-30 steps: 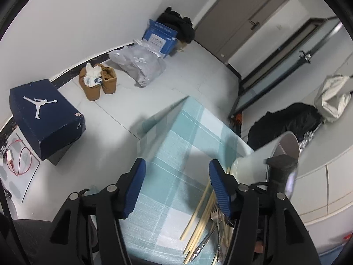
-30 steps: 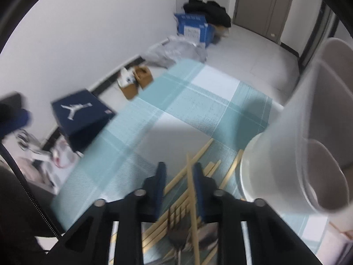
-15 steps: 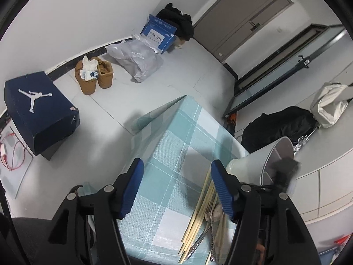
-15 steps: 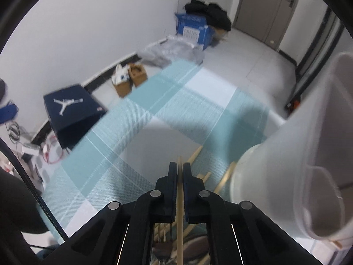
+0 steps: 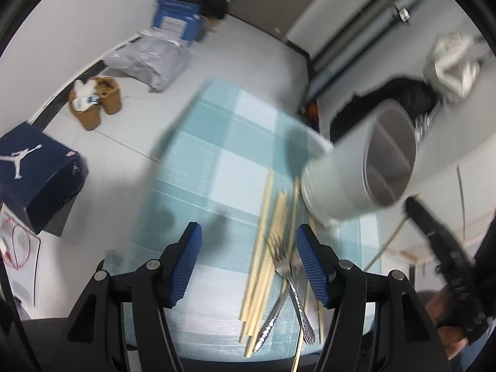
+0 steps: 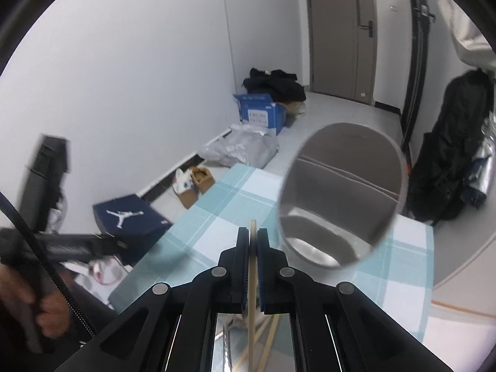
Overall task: Organize utensils
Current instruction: 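Grasp a wooden chopstick with the right tool while the left tool hovers over the fork, then grasp the silver fork with the left tool and lift it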
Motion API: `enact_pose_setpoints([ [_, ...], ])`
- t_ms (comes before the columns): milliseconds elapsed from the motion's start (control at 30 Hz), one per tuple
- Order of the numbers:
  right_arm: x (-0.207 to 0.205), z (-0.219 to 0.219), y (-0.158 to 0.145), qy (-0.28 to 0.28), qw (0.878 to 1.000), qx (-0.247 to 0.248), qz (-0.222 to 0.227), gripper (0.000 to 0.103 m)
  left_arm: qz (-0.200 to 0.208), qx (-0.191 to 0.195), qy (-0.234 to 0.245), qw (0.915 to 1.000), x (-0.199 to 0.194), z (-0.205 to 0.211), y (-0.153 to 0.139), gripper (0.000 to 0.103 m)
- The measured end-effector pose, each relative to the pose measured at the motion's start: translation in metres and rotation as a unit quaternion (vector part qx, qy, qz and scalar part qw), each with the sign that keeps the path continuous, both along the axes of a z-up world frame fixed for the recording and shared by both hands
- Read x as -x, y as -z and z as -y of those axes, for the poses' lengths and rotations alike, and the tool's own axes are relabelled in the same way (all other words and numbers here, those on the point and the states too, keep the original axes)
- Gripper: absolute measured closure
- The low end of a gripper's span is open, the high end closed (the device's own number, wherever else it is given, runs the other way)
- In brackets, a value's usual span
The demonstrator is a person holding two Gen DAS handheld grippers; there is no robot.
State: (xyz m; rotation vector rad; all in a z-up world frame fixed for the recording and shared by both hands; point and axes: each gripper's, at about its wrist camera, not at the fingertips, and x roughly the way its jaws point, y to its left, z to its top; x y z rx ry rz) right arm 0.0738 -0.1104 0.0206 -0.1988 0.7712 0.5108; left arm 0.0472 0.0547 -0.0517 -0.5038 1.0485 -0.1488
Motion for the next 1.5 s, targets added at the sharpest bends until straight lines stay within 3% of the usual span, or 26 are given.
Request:
enact_pose_setpoints([
  [167, 0.007, 0.031, -0.014, 0.016, 0.999, -0.05, -0.001, 0.099, -0.037, -0.021, 0.044, 0.9981, -0.009, 0.029, 0.018, 0.044],
  [367, 0.014, 0.064, -0.02, 0.031, 0.996, -0.079, 0.011, 0.099, -0.061, -0.056, 0.053, 0.9952, -0.017, 0.043, 0.031, 0.044],
  [500, 0.018, 0.078, -0.021, 0.033, 0.995, -0.088, 0.016, 0.099, -0.074, -0.072, 0.072, 0.992, -0.02, 0.057, 0.034, 0.061],
  [567, 0.019, 0.084, -0.021, 0.031, 0.995, -0.094, 0.018, 0.099, -0.073, -0.096, 0.078, 0.9896, -0.018, 0.062, 0.034, 0.064],
  [633, 0.022, 0.086, -0.022, 0.031, 0.995, -0.097, 0.019, 0.099, -0.073, -0.107, 0.079, 0.9884, -0.016, 0.064, 0.033, 0.076],
  [733, 0.022, 0.091, -0.02, 0.031, 0.994, -0.099, 0.018, 0.099, -0.071, -0.113, 0.081, 0.9878, -0.012, 0.066, 0.031, 0.082],
  [967, 0.026, 0.099, -0.024, 0.035, 0.993, -0.115, 0.017, 0.099, -0.068, -0.122, 0.077, 0.9872, -0.023, 0.08, 0.032, 0.087],
  [1200, 0.029, 0.102, -0.025, 0.039, 0.992, -0.119, 0.017, 0.099, -0.062, -0.136, 0.087, 0.9849, -0.025, 0.091, 0.032, 0.1],
  [1500, 0.03, 0.104, -0.027, 0.043, 0.992, -0.118, 0.018, 0.099, -0.064, -0.145, 0.072, 0.9847, -0.023, 0.093, 0.031, 0.103],
])
